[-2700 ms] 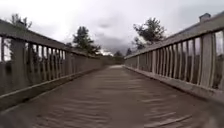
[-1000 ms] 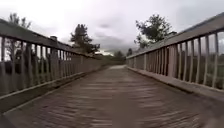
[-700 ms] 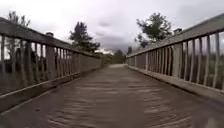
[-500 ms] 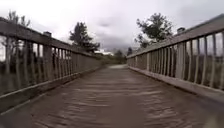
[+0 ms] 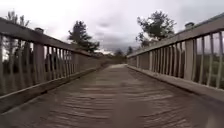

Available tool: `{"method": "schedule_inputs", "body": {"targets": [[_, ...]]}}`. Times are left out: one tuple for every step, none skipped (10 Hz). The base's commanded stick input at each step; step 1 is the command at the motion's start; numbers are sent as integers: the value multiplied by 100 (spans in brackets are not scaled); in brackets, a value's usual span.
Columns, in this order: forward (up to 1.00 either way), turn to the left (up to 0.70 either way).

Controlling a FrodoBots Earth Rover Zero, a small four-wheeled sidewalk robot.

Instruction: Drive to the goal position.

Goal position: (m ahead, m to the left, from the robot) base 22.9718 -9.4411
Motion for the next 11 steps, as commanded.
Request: {"method": "schedule_inputs", "body": {"targets": [[50,0],[50,0],[50,0],[50,0],[50,0],[50,0],[50,0],[50,0],[50,0],[50,0],[50,0]]}}
